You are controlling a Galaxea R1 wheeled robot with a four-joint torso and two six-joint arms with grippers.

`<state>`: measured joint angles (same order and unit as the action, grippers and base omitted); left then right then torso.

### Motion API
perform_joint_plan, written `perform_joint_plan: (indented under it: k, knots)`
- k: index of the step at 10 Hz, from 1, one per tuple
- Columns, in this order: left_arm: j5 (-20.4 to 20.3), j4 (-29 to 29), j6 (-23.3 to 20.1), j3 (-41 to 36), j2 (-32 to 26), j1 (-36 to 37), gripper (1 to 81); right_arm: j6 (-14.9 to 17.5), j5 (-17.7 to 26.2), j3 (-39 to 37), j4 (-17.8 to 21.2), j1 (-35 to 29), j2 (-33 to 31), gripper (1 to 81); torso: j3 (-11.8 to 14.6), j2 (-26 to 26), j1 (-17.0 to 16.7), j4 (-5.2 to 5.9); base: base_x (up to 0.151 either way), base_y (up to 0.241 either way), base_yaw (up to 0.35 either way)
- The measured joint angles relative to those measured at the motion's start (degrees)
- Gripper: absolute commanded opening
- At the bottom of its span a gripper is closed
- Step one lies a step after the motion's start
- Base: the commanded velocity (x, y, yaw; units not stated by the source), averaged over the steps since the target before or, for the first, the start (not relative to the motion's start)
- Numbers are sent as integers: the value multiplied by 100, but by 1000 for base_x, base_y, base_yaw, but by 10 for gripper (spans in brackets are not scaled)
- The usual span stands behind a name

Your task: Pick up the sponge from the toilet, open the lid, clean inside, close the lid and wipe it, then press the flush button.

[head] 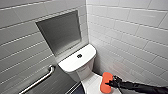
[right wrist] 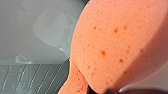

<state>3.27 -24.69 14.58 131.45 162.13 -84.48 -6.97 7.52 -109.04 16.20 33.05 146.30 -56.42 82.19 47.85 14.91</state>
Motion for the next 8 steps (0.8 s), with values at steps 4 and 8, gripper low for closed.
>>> perform_joint_plan:
  k: [4, 8]
  knots:
    - [-2, 0, -2, 107, 41, 2, 811, -127, -11, -805, 13, 18, 367, 10, 0, 0, 2, 0, 0, 0, 0]
    - [-16, 0, -2, 135, 118, 2, 811, -254, -113, -1677, 74, -12, 946, 10, -221, 2, 2, 0, 0, 0, 0]
